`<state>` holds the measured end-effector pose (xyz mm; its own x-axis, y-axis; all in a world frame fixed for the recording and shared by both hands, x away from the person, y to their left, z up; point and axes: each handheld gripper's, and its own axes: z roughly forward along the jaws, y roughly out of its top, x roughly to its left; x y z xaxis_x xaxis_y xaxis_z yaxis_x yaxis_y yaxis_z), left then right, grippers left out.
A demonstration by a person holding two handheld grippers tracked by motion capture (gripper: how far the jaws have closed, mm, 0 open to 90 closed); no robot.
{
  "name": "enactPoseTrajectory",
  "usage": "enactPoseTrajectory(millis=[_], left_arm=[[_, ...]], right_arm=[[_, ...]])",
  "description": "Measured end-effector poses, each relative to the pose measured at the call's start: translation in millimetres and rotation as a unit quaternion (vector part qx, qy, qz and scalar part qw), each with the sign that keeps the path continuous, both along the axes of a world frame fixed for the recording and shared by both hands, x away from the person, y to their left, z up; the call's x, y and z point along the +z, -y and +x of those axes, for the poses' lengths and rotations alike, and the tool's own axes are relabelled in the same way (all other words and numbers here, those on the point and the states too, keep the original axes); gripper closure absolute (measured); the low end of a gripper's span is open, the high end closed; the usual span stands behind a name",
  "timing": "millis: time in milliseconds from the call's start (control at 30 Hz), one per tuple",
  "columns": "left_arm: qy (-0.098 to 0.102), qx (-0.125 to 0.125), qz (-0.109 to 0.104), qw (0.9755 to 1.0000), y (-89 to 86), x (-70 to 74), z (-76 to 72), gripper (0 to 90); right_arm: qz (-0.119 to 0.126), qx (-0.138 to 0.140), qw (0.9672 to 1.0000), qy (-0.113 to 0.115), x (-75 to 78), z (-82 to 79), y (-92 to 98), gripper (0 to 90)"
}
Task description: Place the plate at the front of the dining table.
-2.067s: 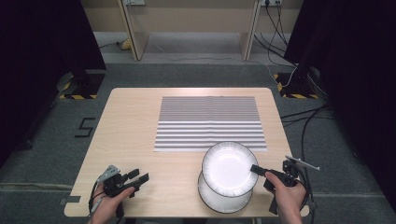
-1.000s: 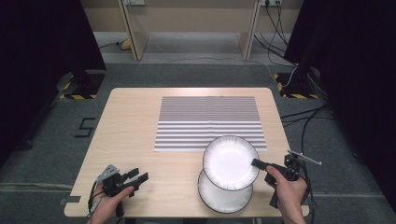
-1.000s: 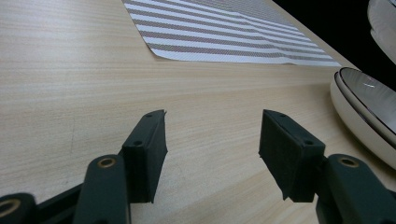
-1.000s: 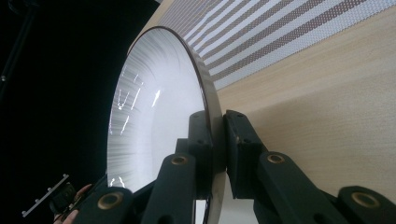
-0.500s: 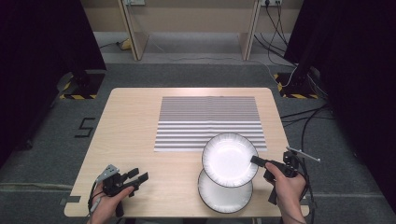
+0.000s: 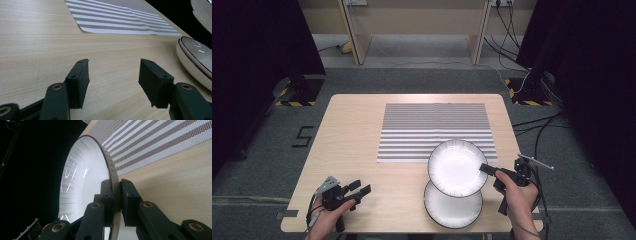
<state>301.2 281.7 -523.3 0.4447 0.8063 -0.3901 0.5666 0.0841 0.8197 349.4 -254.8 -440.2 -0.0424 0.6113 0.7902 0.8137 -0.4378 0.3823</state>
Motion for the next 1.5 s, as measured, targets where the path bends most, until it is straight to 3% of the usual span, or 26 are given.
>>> enactPoseTrajectory(millis=[1500], left_arm=[[0.002,-0.001,-0.002,1.0000,-0.4,1.0,-0.1,41.1]], right_arm=[[-0.002,-0.007,1.0000,0.002,8.5,22.4,-5.5,80.8]])
